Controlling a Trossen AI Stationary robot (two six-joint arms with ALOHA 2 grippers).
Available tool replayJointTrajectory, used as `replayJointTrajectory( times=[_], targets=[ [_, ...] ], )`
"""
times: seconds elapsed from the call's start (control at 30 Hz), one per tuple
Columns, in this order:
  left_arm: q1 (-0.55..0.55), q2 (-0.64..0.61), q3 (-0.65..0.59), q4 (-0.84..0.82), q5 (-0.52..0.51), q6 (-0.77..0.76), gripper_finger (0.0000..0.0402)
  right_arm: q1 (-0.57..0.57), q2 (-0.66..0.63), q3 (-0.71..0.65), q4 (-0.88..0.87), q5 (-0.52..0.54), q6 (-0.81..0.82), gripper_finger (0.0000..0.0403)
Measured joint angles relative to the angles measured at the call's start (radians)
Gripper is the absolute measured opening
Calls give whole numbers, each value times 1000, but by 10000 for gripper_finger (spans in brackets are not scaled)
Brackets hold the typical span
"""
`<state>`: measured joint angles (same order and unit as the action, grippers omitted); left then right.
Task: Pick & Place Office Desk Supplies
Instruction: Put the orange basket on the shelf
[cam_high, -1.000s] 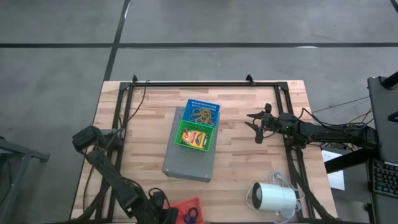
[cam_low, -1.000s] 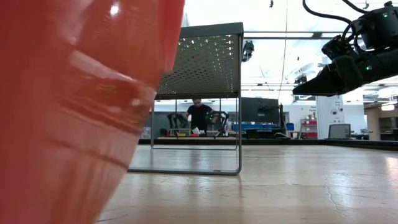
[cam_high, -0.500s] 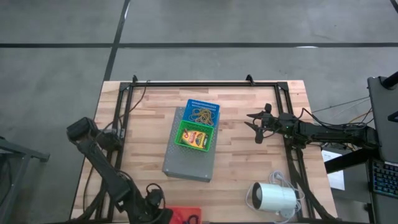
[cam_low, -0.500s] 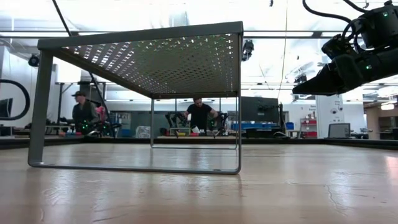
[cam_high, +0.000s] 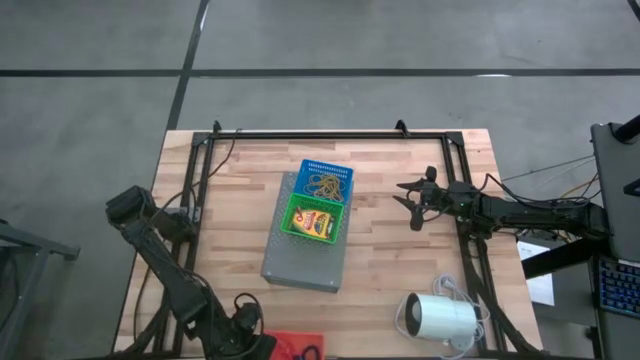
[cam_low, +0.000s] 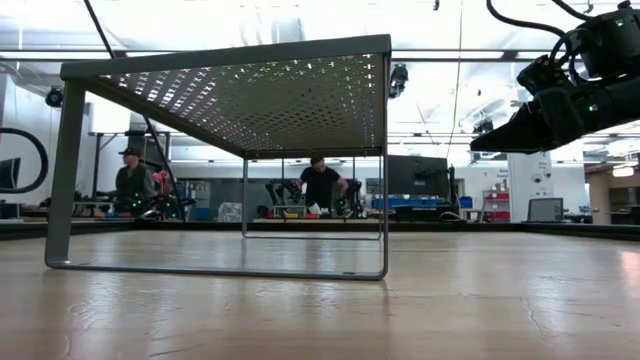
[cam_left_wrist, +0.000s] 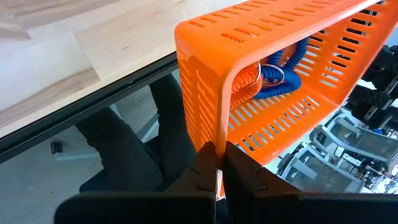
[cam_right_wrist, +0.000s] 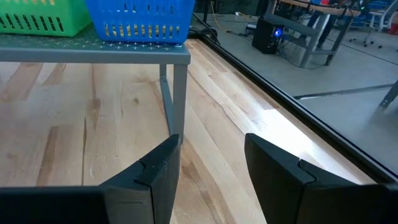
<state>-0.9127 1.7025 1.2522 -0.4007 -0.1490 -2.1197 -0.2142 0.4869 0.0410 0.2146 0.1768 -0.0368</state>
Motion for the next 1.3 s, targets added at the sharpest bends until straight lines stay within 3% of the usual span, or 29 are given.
replayJointTrajectory(
  times=[0.83, 1.3],
  targets=[
    [-5, -35, 0, -7, 45, 36, 10, 0, 0, 0, 0, 0, 0, 178],
    [93, -246, 0, -254, 45, 296, 10, 0, 0, 0, 0, 0, 0, 178]
  ],
)
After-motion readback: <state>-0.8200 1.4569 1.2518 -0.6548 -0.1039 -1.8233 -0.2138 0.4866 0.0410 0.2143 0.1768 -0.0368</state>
